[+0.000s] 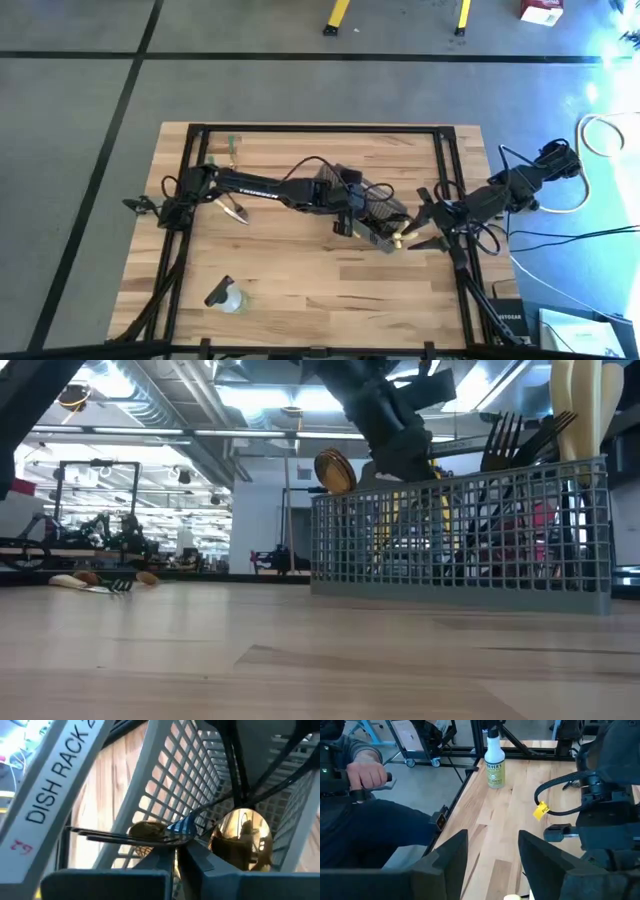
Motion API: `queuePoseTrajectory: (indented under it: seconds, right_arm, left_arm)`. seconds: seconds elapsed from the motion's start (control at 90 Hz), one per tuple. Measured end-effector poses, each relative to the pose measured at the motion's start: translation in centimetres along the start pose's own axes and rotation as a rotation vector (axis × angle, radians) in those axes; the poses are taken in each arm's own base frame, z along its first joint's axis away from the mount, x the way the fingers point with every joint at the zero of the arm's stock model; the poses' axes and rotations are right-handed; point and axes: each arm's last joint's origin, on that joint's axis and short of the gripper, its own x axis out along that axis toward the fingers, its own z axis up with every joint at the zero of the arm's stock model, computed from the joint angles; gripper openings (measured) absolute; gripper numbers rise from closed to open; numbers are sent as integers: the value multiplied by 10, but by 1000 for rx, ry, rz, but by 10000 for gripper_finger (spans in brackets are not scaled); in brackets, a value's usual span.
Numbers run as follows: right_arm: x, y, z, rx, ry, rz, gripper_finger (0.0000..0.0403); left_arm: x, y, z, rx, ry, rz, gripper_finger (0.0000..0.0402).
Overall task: Sort silverware
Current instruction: Put the black fork into the cutlery rack
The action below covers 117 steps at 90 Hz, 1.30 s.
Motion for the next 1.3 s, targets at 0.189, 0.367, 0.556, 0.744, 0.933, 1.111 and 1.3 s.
queuePoseTrajectory:
  seconds: [0.189, 0.367, 0.556, 0.744, 0.933, 1.111, 1.3]
  right_arm:
    - [0, 0, 0, 0, -1, 1, 159]
    - [0, 0, 0, 0, -3, 1, 159]
    - [0, 0, 0, 0, -3, 1, 159]
    - [0, 0, 0, 0, -4, 1, 159]
    - [0, 0, 0, 0, -4, 2, 159]
    - [0, 0, 0, 0, -4, 1, 159]
    - [0, 0, 0, 0, -4, 2, 159]
  left_arm:
    - [2, 7, -1, 17, -7, 32, 0]
    - [2, 11, 5, 7, -69, 68, 0]
    - [0, 9, 12, -7, -151, 29, 0]
    - [-3, 2, 18, -13, -186, 14, 0]
    - [-8, -7, 26, -11, -236, 0, 0]
    - [-13, -13, 36, -19, -323, -28, 0]
    - [-18, -22, 42, -32, -361, -46, 0]
